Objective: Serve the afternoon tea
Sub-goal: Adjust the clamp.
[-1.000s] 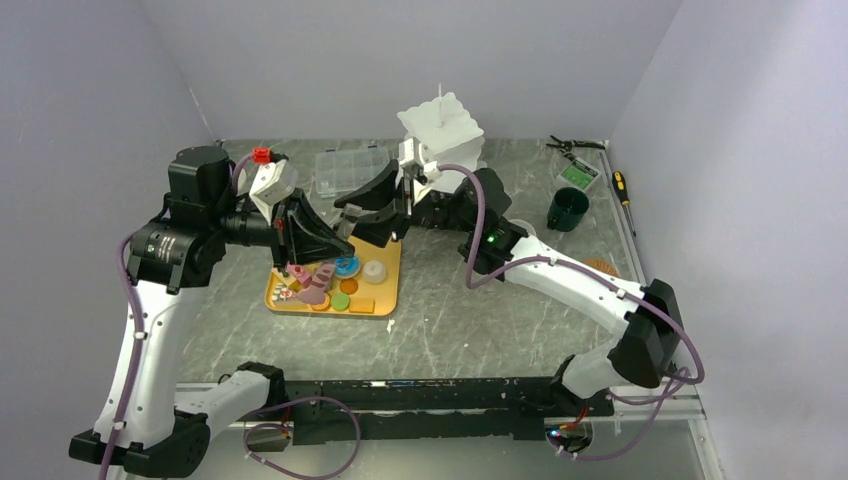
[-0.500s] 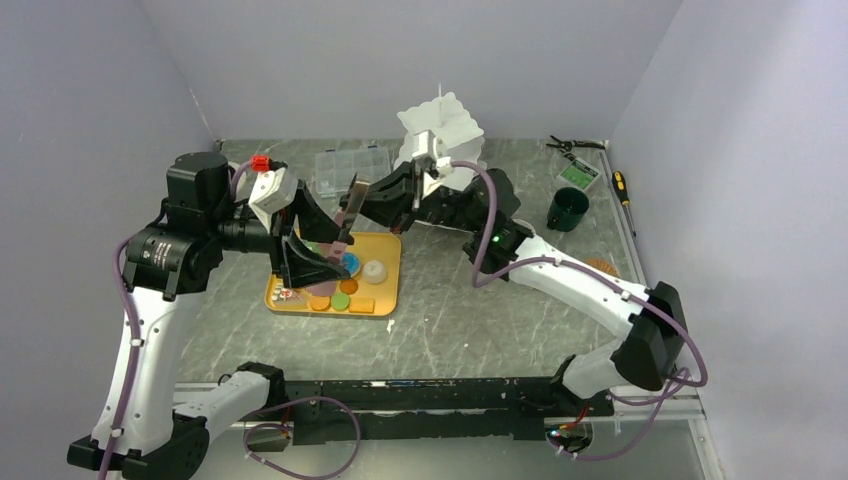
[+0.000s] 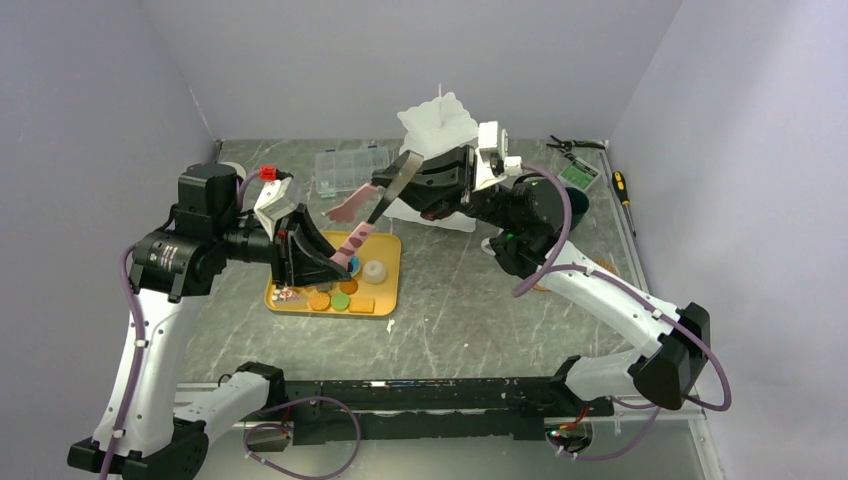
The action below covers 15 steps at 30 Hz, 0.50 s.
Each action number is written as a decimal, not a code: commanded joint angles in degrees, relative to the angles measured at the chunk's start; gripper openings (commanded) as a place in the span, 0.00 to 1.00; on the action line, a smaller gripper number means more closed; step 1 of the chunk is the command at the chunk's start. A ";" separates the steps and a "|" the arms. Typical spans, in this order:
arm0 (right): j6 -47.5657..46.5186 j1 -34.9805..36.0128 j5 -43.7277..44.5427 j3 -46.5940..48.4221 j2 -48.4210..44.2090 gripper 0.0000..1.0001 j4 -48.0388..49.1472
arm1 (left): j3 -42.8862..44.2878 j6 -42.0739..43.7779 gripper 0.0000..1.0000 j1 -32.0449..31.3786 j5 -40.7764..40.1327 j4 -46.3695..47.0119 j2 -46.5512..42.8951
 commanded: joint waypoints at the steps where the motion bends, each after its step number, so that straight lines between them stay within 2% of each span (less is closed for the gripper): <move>1: 2.20 0.06 -0.52 -1.00 -0.94 0.00 4.81 | 1.27 0.20 0.12 -0.08 2.25 0.54 0.09; 2: 2.25 0.08 -0.75 -1.05 -1.03 0.00 4.62 | 1.72 0.59 0.05 -0.08 2.07 0.28 0.17; 4: 2.44 0.08 -1.20 -1.20 -1.29 0.00 4.00 | 1.96 0.24 0.03 -0.08 1.64 1.10 0.08; 5: 2.70 0.04 -1.05 -1.43 -1.41 0.07 3.60 | 1.89 -0.21 0.03 -0.08 1.57 1.99 -0.13; 7: 3.32 0.04 0.32 -2.74 -2.42 0.29 3.06 | 1.53 -1.71 0.03 -0.08 1.39 4.12 -0.62; 8: 3.38 0.08 0.72 -3.74 -3.24 0.43 2.53 | 1.56 -2.21 0.03 -0.10 1.35 4.83 -0.80; 11: 2.49 -0.26 2.65 -6.37 -6.57 0.97 -2.48 | 2.34 -0.90 0.03 -0.08 1.17 4.06 -0.75; 15: 3.57 -2.89 -4.30 -4.31 -8.03 1.00 -13.01 | 2.97 2.71 0.03 -0.08 0.56 1.25 -0.18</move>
